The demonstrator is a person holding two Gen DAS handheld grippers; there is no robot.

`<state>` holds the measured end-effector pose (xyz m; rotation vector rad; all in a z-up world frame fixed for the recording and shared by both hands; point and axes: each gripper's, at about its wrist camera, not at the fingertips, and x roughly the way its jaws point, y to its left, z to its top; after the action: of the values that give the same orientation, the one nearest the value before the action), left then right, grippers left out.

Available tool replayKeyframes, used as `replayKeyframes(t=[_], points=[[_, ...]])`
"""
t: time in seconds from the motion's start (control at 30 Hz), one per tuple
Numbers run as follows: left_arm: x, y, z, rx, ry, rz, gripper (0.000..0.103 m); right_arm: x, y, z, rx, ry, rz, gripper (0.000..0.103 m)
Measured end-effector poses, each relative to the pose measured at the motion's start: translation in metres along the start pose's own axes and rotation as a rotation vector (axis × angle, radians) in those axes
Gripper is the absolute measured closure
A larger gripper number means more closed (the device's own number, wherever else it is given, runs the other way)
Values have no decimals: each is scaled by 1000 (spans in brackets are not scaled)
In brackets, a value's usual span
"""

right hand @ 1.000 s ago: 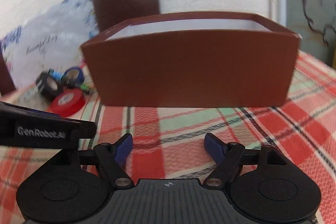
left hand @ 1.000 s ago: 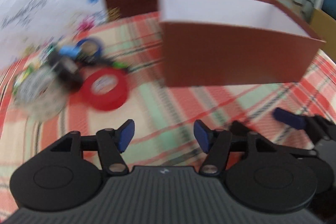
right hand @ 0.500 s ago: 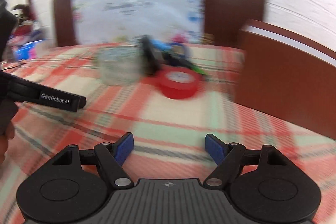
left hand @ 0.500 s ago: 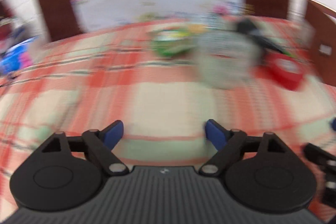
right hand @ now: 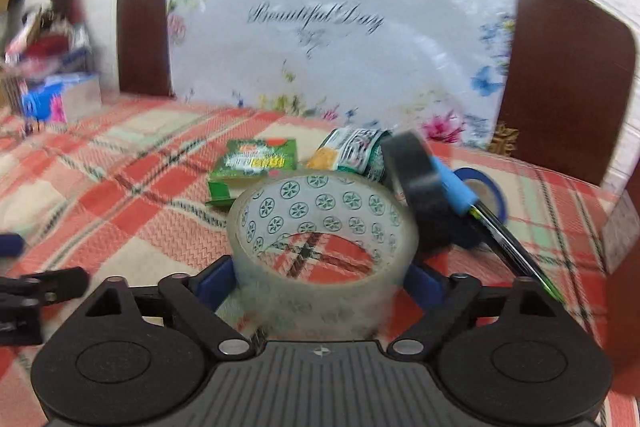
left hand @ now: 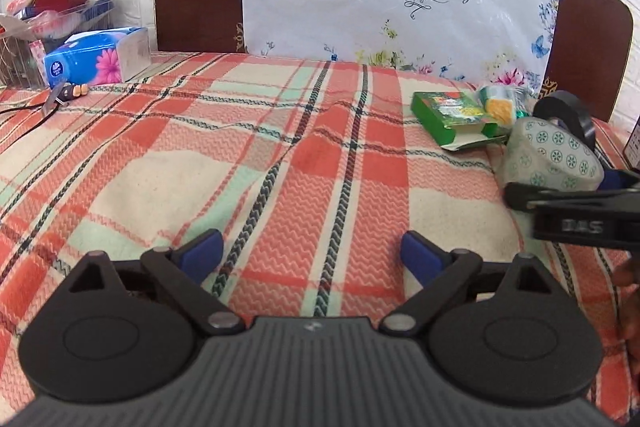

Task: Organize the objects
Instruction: 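Move the right gripper to the clear packing tape roll and grasp it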

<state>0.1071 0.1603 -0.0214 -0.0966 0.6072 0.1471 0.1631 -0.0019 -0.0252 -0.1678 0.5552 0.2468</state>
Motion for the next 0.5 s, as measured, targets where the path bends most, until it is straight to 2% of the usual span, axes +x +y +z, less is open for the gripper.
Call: replayKeyframes(t=[0.13, 0.27, 0.4, 0.5], points=[[-2, 1, -3, -4, 1, 3, 6, -24, -3, -14, -3, 8, 27, 16], [-4, 1, -5, -6, 2, 4, 5, -81, -7, -52, 4, 11, 57, 16], [-4, -5, -5, 23, 13, 25, 5, -142, -27, -96, 49, 12, 14, 16], [-11, -17, -7, 53, 38, 67, 5, -166, -41, -116, 99, 8, -33, 16]])
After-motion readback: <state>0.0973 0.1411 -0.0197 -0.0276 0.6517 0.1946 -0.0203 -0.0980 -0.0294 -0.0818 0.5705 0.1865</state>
